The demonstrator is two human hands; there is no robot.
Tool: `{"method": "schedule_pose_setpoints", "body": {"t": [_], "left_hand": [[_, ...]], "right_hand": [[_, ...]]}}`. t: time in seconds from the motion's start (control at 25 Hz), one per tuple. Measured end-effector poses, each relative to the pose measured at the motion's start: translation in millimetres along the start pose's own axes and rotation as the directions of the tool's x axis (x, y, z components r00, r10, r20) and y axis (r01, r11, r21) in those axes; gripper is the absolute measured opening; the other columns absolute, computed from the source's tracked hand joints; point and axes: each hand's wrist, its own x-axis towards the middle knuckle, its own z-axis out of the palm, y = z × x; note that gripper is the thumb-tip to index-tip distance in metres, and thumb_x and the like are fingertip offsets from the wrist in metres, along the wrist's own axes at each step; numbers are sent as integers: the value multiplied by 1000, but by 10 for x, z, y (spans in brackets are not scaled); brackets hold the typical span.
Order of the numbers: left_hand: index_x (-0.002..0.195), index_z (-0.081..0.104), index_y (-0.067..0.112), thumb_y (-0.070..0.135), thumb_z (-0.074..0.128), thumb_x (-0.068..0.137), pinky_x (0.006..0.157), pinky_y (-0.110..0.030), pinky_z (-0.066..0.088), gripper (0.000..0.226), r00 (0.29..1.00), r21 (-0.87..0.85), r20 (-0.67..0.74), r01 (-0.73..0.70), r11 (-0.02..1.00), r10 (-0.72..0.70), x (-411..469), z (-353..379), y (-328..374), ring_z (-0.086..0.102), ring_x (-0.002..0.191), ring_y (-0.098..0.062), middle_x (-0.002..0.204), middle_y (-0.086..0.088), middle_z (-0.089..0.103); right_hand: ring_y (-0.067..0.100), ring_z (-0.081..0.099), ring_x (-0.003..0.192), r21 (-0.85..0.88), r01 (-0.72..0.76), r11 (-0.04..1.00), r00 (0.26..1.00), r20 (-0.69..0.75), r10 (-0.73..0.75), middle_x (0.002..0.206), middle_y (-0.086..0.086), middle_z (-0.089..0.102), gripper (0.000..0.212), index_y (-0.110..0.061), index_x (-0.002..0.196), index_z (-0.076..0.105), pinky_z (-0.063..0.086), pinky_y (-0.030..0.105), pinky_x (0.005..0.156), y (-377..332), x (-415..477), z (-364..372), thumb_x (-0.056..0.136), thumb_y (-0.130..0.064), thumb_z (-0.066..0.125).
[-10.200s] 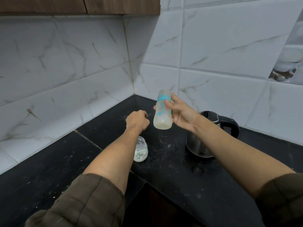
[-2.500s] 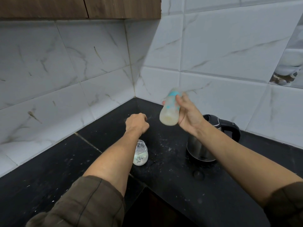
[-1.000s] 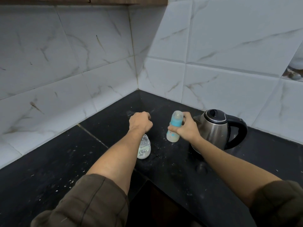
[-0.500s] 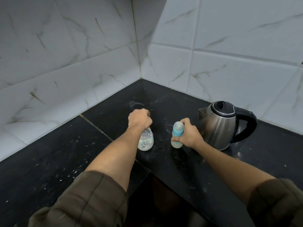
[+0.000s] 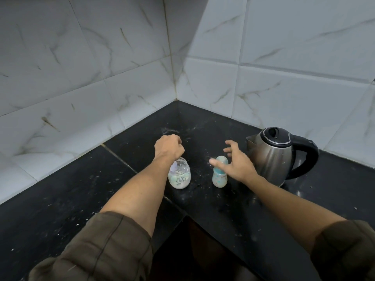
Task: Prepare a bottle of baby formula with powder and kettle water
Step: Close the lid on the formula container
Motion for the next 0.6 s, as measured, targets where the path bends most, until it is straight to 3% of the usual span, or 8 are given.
{"method": "schedule_pose_setpoints", "body": {"t": [0.08,0.16,0.36,0.6], "left_hand": [[126,73,23,19,58,95,90,-38,58,34,1000,-14,-20,3,1000,-3,5,-85,-38,68,108,-25,117,-3,75],[128,71,22,20,58,97,91,-38,56,34,999,-22,-49,6,1000,-8,12,-185,-108,68,110,-25,120,-4,74],[131,69,23,20,56,97,91,-38,53,36,992,-37,-107,60,998,-63,37,-406,-411,66,113,-27,120,-4,74],[137,66,23,19,54,98,94,-38,52,40,984,-87,-70,158,984,-164,85,-339,-960,65,118,-26,127,-3,72]], "right_hand": [[12,60,115,9,94,996,979,-181,-91,128,-9,60,86,-27,148,37,53,39,95,-204,88,-83,82,-73,67],[13,63,106,-17,152,988,962,-227,-152,119,-7,64,66,-24,142,47,54,37,92,-520,242,-115,91,-61,66],[18,69,101,-150,155,977,980,145,-133,103,-6,74,46,-23,126,63,55,42,96,-1235,681,200,88,-48,74],[23,67,105,-329,214,920,936,338,-97,115,2,70,44,-22,121,68,55,38,93,-1598,985,864,83,-40,80]]}}
